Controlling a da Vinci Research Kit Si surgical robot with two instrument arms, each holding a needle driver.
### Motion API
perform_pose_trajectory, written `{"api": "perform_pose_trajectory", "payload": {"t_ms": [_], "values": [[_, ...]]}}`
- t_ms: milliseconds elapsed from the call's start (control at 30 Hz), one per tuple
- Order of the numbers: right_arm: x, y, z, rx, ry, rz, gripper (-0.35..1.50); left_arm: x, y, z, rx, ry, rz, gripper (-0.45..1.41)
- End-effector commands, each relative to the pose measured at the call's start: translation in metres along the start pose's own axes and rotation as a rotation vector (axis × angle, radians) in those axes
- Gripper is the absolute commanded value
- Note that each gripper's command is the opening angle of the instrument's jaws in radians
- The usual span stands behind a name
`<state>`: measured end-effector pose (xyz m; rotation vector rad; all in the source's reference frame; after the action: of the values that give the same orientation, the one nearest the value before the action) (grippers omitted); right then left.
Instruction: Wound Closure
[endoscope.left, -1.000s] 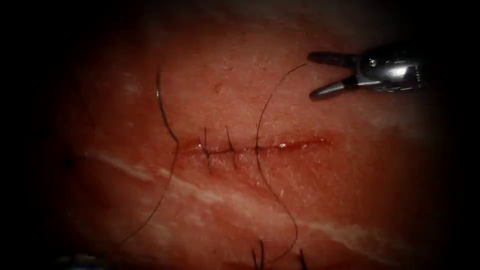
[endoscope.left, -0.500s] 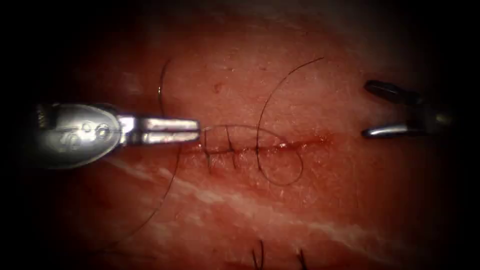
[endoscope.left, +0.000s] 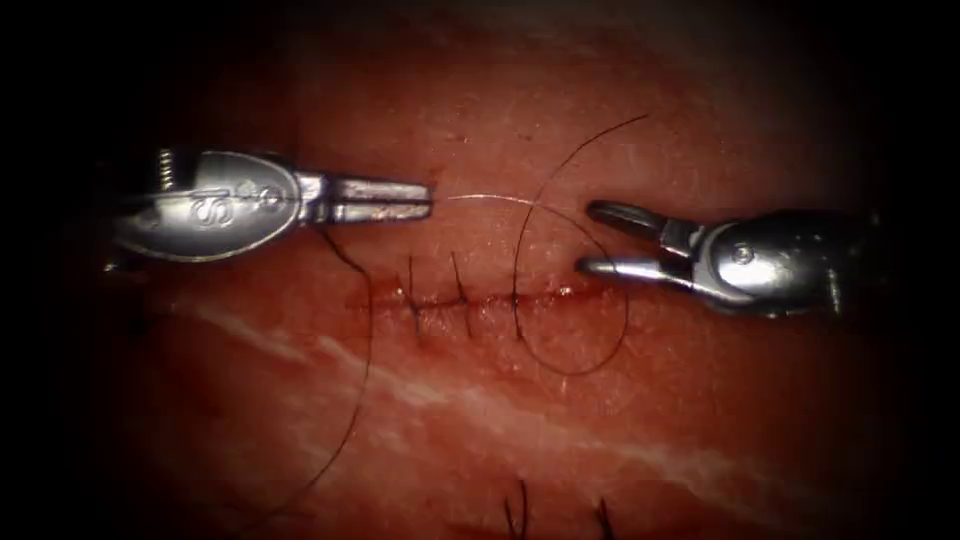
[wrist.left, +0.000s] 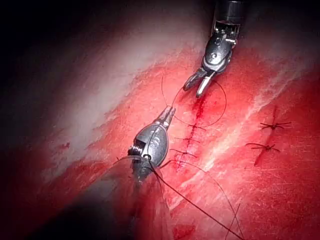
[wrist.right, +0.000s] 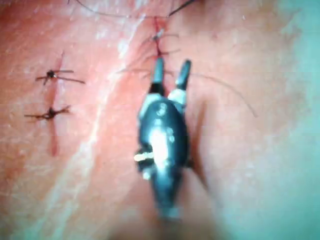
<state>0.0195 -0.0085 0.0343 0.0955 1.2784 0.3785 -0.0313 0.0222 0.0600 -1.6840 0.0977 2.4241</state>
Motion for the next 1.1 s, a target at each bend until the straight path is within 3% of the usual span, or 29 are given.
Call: {"api": "perform_pose_trajectory", "payload": {"t_ms": [33, 433, 800, 1100], "values": [[-0.0012, -0.0007, 0.0003, 0.002, -0.002, 0.002, 0.04, -0.0006, 0.0003, 0.0009, -0.001, 0.001, -0.002, -0.45], [-0.0006, -0.0026, 0.0013, -0.010, 0.051, 0.002, 0.02, -0.0015, 0.0002, 0.0036, 0.011, -0.019, 0.004, -0.45], [0.0004, -0.0037, 0.0014, -0.054, 0.118, 0.011, 0.02, -0.0072, 0.0012, 0.0075, 0.018, -0.059, 0.005, -0.45], [0.0004, -0.0036, 0.0016, -0.090, 0.187, 0.083, 0.02, -0.0101, 0.0029, 0.0101, 0.016, -0.084, -0.002, -0.45]]}}
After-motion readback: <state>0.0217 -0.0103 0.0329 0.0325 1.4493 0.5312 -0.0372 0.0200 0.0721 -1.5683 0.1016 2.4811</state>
